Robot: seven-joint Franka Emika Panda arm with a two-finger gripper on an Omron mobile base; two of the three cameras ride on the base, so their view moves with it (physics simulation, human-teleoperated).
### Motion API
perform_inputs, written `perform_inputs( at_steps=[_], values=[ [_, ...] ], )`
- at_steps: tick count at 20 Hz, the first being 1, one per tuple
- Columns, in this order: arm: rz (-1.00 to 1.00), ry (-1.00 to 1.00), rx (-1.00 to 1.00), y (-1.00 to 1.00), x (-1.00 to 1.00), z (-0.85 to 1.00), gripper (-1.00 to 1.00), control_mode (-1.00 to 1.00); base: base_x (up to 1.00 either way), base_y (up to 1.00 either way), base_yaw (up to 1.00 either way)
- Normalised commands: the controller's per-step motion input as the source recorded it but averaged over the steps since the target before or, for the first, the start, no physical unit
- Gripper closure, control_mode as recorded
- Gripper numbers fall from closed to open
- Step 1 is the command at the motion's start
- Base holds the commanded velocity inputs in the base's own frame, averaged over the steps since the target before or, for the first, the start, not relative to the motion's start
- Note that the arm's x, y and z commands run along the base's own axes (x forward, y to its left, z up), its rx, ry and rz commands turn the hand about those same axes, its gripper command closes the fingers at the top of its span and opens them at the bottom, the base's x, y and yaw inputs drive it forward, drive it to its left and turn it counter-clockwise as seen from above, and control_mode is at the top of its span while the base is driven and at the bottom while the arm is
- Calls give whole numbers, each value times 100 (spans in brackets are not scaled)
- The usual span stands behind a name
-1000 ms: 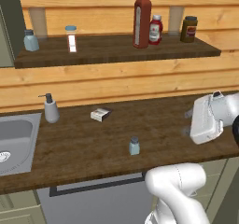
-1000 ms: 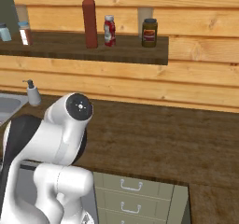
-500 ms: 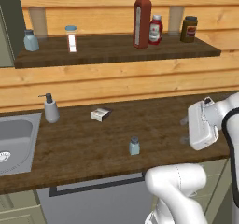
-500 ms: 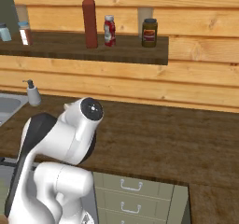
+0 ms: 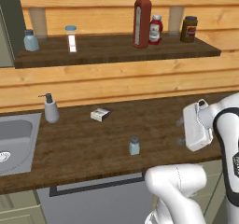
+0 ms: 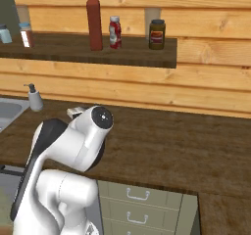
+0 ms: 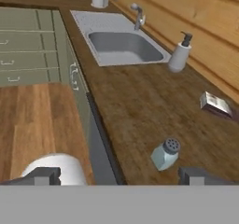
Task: Put the shaker and condiment bottle from the counter next to their counterparts in the cabinet.
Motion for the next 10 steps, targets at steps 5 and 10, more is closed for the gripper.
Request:
perform_inputs(
  at_steps=[5, 10],
  values=[
    [6, -1, -4, 9, 40, -57, -100, -100, 0, 0, 0],
    [6, 0, 0, 2, 52, -37, -100, -100, 0, 0, 0]
  ],
)
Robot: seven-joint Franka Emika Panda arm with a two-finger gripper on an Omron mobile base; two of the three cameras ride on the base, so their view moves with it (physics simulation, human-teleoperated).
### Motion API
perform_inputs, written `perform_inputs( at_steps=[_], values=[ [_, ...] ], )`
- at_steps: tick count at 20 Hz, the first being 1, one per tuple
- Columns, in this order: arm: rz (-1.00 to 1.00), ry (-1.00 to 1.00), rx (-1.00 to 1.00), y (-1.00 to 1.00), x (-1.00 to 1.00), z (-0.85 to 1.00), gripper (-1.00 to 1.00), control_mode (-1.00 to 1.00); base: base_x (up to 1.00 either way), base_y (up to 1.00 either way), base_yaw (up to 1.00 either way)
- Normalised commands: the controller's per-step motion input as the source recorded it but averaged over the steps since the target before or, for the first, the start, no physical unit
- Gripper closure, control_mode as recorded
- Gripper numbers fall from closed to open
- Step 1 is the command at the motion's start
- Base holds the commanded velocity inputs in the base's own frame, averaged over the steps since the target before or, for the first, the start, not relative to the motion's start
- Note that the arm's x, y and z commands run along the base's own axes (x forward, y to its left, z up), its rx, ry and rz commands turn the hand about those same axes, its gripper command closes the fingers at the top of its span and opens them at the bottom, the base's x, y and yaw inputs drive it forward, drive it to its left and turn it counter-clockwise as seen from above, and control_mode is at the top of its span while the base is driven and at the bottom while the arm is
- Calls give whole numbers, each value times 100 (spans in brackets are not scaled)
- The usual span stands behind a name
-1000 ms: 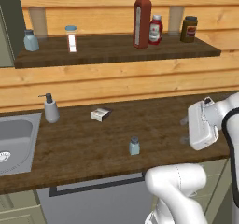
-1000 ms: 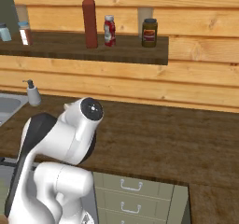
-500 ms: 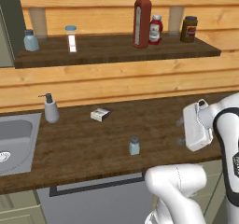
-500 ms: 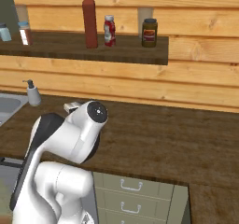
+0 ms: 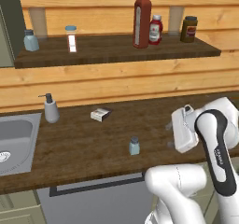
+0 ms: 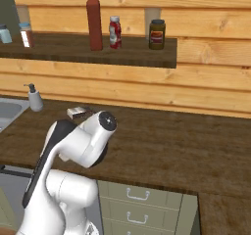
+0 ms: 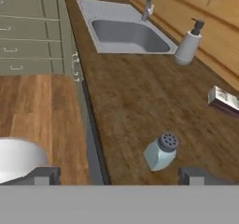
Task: Put the shaker and condiment bottle from the counter next to their counterparts in the cabinet.
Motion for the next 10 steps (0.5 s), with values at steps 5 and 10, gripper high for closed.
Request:
perform_inputs(
  at_steps=[5, 10],
  values=[
    [7, 0, 0, 3, 60, -49, -100, -100, 0, 0, 0],
    [8, 6, 0, 4, 58, -40, -100, -100, 0, 0, 0]
  ],
)
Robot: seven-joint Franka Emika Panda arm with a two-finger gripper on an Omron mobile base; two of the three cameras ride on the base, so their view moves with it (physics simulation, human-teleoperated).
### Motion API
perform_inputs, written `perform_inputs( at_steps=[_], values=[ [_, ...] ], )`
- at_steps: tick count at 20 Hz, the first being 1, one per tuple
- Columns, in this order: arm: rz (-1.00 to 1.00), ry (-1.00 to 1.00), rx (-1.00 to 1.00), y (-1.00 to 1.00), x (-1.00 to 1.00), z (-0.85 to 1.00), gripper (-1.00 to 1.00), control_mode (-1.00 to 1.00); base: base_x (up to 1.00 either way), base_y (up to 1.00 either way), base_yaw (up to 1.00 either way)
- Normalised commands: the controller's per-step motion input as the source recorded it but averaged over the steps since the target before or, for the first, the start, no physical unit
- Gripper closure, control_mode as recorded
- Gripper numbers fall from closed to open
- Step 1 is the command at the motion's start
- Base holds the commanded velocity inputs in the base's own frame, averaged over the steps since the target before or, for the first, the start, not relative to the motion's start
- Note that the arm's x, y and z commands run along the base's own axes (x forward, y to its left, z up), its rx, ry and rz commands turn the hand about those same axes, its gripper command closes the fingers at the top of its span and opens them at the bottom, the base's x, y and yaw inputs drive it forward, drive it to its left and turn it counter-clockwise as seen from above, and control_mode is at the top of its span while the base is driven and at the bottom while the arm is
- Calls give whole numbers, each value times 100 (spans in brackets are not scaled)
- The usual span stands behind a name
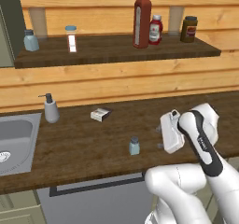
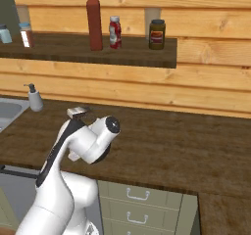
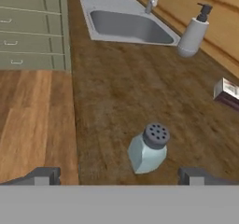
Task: Put the shaker and condiment bottle from the counter next to their counterparts in the cabinet.
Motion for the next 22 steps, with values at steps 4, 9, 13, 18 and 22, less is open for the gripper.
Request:
perform_inputs(
  at_steps=[4, 9, 13, 18, 22],
  values=[
    [7, 2, 1, 0, 47, -17, -100, -100, 0, 0, 0],
    [7, 9, 4, 0, 38, -14, -100, -100, 0, 0, 0],
    [7, 10, 4, 0, 32, -18, -100, -100, 0, 0, 0],
    [9, 9, 8, 0, 17, -9, -100, -100, 0, 0, 0],
    [9, 8, 10, 0, 8, -9, -100, -100, 0, 0, 0]
  ],
)
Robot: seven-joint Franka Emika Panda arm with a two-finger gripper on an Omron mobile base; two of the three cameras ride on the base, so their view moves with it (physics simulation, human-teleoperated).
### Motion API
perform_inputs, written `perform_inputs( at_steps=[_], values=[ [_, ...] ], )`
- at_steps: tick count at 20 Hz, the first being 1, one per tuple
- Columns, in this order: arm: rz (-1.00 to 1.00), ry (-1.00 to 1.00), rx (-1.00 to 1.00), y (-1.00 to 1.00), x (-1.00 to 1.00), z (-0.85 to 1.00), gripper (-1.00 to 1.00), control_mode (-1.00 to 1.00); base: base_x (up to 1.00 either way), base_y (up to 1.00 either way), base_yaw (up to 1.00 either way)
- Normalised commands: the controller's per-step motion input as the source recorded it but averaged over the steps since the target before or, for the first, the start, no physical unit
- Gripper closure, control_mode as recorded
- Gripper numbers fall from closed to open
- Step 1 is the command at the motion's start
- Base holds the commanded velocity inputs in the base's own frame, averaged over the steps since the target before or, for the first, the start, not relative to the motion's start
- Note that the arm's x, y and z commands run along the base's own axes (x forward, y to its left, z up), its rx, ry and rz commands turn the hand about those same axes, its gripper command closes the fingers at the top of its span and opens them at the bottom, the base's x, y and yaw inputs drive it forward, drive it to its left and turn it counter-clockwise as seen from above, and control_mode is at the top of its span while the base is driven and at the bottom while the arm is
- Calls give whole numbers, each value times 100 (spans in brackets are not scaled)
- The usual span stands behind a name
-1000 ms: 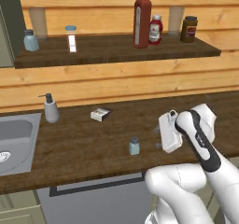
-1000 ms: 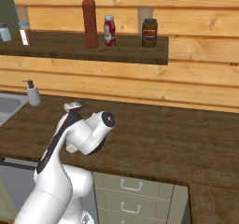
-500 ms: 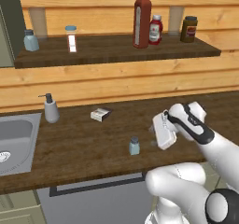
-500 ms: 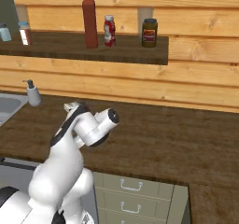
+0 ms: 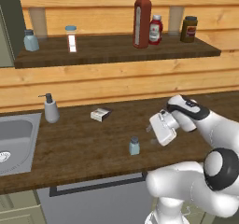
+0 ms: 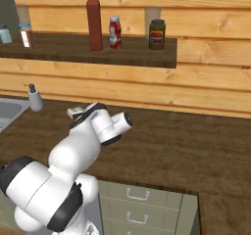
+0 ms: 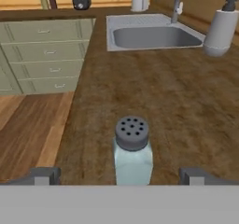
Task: Put the shaker and condiment bottle from the counter next to their counterparts in the cabinet.
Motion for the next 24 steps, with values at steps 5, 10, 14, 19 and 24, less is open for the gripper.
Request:
perform_inputs(
  at_steps=[5, 10, 14, 19, 24],
  values=[
    [2, 3, 6, 9, 0, -16, -100, -100, 0, 0, 0],
    [0, 5, 5, 19, 0, -18, -100, -100, 0, 0, 0],
    [0, 4, 6, 20, 0, -15, -100, -100, 0, 0, 0],
    [0, 3, 6, 14, 0, -12, -100, -100, 0, 0, 0],
    [0, 8, 6, 11, 0, -21, -100, -100, 0, 0, 0]
  ],
)
